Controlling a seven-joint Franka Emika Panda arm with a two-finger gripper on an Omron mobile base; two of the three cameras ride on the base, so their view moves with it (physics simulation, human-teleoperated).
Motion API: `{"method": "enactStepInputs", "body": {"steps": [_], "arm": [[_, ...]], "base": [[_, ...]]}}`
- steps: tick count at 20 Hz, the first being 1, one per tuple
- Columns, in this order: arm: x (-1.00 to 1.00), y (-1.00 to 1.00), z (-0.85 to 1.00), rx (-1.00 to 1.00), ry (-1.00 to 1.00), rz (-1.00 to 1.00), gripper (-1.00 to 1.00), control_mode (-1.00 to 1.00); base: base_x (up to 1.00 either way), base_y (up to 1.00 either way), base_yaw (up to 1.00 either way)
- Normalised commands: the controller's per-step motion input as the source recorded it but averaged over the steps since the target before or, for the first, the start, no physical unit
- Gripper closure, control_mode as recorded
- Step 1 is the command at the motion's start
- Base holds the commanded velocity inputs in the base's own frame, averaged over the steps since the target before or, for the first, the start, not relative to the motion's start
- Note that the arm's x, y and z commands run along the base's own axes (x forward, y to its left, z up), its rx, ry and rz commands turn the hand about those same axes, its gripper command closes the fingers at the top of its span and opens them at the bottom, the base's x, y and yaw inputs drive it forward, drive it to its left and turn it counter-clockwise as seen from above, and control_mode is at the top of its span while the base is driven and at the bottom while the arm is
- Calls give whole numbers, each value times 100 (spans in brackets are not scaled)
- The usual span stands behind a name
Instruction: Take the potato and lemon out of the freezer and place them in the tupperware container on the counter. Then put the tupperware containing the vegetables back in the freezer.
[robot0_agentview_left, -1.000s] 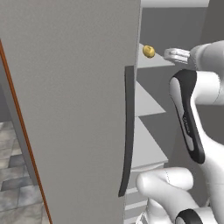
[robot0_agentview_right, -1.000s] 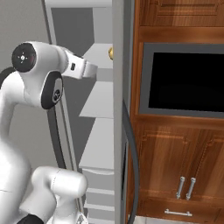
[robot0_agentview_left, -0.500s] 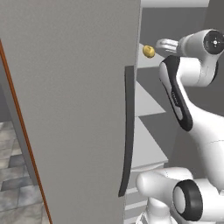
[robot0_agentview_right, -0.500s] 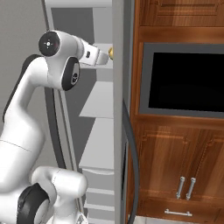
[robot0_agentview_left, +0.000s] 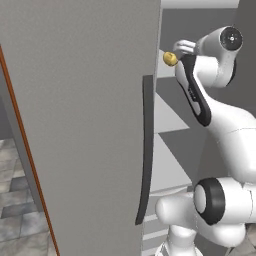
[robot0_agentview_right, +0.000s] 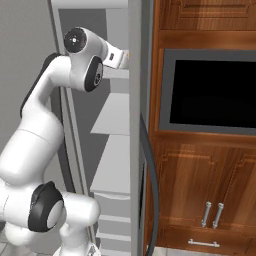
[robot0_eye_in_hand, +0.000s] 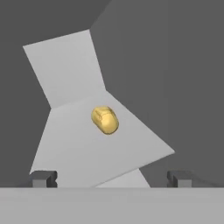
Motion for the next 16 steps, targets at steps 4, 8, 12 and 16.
{"method": "enactStepInputs", "body": {"steps": [4,8,12,16], "arm": [[46,-7,-2,4,9,0,-100,-100],[35,0,-12,0,0,1,-100,-100],[34,0,-22,0,0,1,-100,-100],[42,-2,-27,0,0,2,-100,-100]], "base": [[0,0,0],[0,0,0],[0,0,0],[0,0,0]]}}
